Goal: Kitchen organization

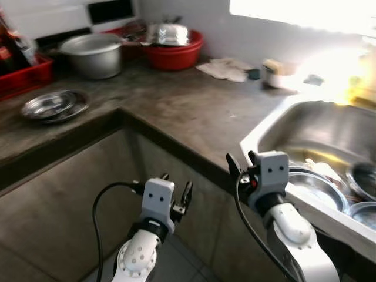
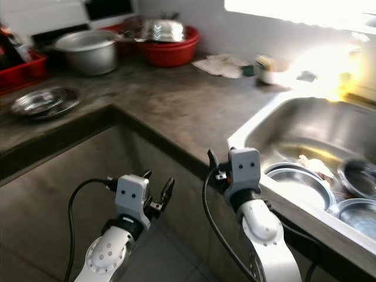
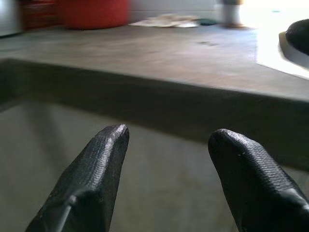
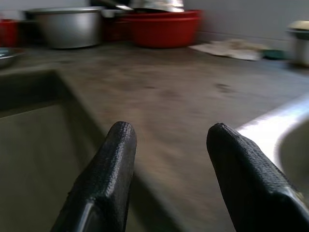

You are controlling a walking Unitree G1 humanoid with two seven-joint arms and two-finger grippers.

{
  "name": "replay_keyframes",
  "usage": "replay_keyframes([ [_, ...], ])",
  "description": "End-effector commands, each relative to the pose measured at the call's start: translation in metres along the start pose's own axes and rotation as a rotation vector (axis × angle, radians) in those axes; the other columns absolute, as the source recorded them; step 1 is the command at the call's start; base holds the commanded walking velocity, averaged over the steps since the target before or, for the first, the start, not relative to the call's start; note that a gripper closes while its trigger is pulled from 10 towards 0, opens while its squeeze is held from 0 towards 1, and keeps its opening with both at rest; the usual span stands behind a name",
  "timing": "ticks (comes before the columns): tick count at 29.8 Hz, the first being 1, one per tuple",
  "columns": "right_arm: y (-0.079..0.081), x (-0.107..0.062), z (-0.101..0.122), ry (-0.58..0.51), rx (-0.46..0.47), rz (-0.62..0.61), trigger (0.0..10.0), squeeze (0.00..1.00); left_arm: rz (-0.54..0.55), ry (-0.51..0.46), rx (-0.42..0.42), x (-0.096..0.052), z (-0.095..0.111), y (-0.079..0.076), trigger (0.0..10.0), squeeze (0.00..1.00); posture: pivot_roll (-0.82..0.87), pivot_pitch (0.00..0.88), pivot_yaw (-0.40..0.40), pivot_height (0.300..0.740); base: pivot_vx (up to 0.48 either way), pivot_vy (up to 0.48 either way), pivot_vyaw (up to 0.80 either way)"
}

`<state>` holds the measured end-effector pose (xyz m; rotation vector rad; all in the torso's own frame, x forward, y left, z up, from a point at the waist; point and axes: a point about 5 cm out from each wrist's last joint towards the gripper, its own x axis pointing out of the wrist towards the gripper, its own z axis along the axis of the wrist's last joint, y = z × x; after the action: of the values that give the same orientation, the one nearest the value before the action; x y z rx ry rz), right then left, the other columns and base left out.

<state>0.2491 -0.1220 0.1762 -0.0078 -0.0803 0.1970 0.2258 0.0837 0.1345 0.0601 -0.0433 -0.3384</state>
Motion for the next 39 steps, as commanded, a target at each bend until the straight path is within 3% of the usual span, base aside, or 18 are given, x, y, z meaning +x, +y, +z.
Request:
replay_keyframes([
  [1,-0.002,-0.003,0.003,-0.009,-0.005,-0.004,10.0,0.0,-0.013,0.007,-0.011,0.0,-0.001,-0.004,10.0,0.0,0.11,0.042,-0.017,0.74,0.0,0.0,0.8],
  [8,-0.001,-0.002,0.002,-0.009,-0.011,0.004,10.0,0.0,-0.013,0.007,-0.004,0.001,-0.002,-0.003,10.0,0.0,0.11,0.036,-0.018,0.74,0.0,0.342,0.8],
  [18,-0.001,0.004,0.004,-0.016,-0.018,0.006,10.0,0.0,-0.015,-0.006,0.03,0.003,0.0,-0.005,10.0,0.0,0.11,0.024,-0.018,0.74,0.025,0.0,0.8],
  [39,-0.004,0.016,0.006,-0.005,-0.007,0.032,10.0,0.0,-0.012,-0.013,0.035,0.005,0.0,-0.002,10.0,0.0,0.11,0.015,-0.02,0.74,0.48,0.0,0.0],
])
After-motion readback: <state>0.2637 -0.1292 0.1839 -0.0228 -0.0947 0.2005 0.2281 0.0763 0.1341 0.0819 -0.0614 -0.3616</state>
